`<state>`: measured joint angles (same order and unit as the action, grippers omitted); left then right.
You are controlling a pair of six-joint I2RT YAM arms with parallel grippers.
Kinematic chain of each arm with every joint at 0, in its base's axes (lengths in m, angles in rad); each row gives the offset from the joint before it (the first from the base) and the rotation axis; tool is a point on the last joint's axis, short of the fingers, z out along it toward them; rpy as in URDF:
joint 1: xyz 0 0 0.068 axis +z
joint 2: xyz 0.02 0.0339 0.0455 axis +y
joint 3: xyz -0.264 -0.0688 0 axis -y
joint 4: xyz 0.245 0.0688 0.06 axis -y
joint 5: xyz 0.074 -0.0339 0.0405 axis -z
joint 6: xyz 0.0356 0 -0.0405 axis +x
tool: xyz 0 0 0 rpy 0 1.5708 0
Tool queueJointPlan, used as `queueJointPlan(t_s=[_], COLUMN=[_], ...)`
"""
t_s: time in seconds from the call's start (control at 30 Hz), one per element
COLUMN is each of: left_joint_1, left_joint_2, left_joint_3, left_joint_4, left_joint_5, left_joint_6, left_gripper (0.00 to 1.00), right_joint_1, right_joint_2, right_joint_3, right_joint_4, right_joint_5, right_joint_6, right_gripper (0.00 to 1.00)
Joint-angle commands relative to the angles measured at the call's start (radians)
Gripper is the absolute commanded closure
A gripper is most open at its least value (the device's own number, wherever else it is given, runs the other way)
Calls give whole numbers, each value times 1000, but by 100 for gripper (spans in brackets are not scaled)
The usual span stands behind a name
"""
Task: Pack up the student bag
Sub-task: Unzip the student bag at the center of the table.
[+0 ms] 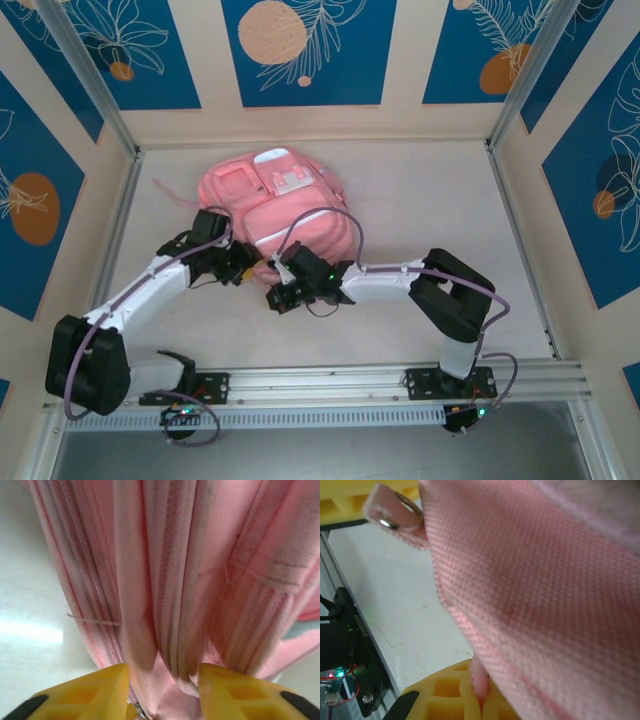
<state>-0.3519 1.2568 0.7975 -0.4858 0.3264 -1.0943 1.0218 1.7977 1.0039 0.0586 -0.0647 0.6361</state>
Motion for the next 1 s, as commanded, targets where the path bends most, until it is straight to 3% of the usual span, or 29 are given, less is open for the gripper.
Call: queueJointPlan(t_s=[0.0,0.13,0.23,0.7,0.97], left_joint_1=[-12,-12,-9,39,83], left_joint_2=[30,18,-2,-22,-32], left_joint_3=[20,32,47,62,80], left_joint_4=[37,1,-40,-119,-146], left_joint_5=[5,-36,-83,-139,-132], left_joint_6=[3,32,52,96,123], left_gripper=[75,93,100,100,100], right_joint_1=[3,3,4,-21,-136], right_joint_2=[-56,-75,-91,-258,-392], right_joint_3=[-23,-38,-47,-232,-371], right_joint_4=[30,11,-17,-70,-92], right_joint_5=[38,61,77,134,139], right_joint_6=[14,14,4,-46,-53], right_gripper=[100,100,100,100,100])
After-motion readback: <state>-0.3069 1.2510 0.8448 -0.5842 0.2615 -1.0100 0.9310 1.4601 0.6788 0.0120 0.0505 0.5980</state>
